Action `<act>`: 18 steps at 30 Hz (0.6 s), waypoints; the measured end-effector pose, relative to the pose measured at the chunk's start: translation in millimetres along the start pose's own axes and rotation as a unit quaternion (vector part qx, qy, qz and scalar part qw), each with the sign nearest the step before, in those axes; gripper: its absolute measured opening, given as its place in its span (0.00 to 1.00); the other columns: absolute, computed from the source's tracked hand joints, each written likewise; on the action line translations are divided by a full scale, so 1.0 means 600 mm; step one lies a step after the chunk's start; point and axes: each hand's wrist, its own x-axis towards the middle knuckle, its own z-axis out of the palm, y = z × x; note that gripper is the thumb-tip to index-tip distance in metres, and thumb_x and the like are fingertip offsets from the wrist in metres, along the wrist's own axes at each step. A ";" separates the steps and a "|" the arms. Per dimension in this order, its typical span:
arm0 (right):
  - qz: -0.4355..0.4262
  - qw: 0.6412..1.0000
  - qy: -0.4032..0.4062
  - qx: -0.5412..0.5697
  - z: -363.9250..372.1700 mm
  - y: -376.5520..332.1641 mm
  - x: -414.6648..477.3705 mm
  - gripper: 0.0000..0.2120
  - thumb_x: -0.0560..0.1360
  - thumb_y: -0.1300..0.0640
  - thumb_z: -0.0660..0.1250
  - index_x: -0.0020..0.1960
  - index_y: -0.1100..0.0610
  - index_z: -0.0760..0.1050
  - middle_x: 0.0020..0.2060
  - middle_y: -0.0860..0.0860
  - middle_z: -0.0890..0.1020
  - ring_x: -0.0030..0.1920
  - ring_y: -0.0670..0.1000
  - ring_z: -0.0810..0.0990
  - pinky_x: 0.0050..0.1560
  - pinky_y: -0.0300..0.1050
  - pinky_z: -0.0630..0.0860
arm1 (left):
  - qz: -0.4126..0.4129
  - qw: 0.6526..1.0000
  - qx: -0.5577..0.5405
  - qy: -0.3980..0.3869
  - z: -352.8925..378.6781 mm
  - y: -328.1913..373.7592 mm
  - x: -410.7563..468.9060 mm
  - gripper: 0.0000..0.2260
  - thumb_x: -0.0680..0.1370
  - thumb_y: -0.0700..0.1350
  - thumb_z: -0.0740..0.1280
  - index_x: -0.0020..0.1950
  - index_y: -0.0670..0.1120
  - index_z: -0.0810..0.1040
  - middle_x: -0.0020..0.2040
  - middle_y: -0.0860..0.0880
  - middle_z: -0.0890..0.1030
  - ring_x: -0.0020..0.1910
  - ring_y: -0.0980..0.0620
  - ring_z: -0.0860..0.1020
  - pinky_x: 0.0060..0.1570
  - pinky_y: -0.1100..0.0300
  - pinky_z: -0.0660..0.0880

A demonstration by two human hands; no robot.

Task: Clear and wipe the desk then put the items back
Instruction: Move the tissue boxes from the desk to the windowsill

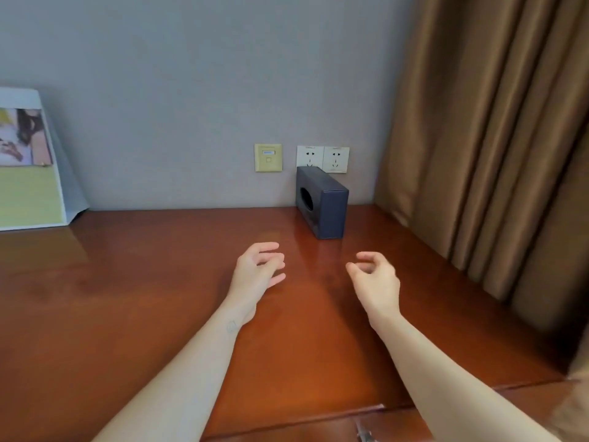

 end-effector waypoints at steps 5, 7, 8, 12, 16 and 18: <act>-0.020 0.998 0.060 0.018 0.063 -0.006 0.069 0.23 0.75 0.48 0.70 0.67 0.52 0.69 0.50 0.47 0.80 0.50 0.47 0.79 0.44 0.37 0.72 | 0.031 0.999 -0.007 0.018 0.007 -0.020 0.103 0.10 0.79 0.38 0.65 0.58 0.47 0.78 0.52 0.46 0.82 0.53 0.52 0.82 0.54 0.58 0.79; -0.040 0.998 0.051 -0.004 0.081 -0.005 0.098 0.29 0.74 0.47 0.71 0.70 0.51 0.65 0.57 0.50 0.77 0.55 0.49 0.77 0.49 0.39 0.74 | 0.044 0.998 0.036 0.028 0.016 -0.030 0.141 0.09 0.79 0.39 0.66 0.56 0.50 0.79 0.51 0.48 0.82 0.52 0.53 0.81 0.53 0.58 0.80; -0.052 0.997 0.051 -0.014 0.088 -0.004 0.114 0.32 0.73 0.47 0.72 0.72 0.52 0.63 0.60 0.51 0.76 0.58 0.50 0.76 0.52 0.41 0.74 | 0.048 0.997 0.056 0.032 0.020 -0.034 0.156 0.08 0.79 0.40 0.66 0.55 0.51 0.79 0.50 0.50 0.82 0.51 0.54 0.81 0.52 0.58 0.80; -0.062 0.996 0.049 -0.031 0.121 0.000 0.176 0.40 0.71 0.45 0.73 0.75 0.54 0.57 0.68 0.53 0.72 0.65 0.54 0.73 0.63 0.49 0.73 | 0.078 0.988 0.125 0.052 0.023 -0.046 0.192 0.08 0.78 0.41 0.65 0.53 0.53 0.79 0.46 0.53 0.82 0.46 0.56 0.81 0.50 0.55 0.81; -0.048 0.995 0.021 -0.086 0.142 0.000 0.206 0.47 0.69 0.40 0.74 0.78 0.54 0.52 0.72 0.54 0.68 0.70 0.57 0.69 0.66 0.58 0.71 | 0.102 0.977 0.174 0.065 0.019 -0.047 0.216 0.09 0.77 0.42 0.64 0.52 0.54 0.79 0.45 0.56 0.82 0.46 0.58 0.81 0.50 0.56 0.80; -0.056 0.993 0.002 -0.107 0.148 0.000 0.215 0.49 0.67 0.39 0.74 0.78 0.55 0.52 0.73 0.55 0.67 0.71 0.58 0.68 0.66 0.59 0.71 | 0.107 0.973 0.197 0.057 0.020 -0.049 0.221 0.08 0.77 0.43 0.64 0.51 0.55 0.79 0.45 0.57 0.82 0.46 0.59 0.80 0.50 0.59 0.78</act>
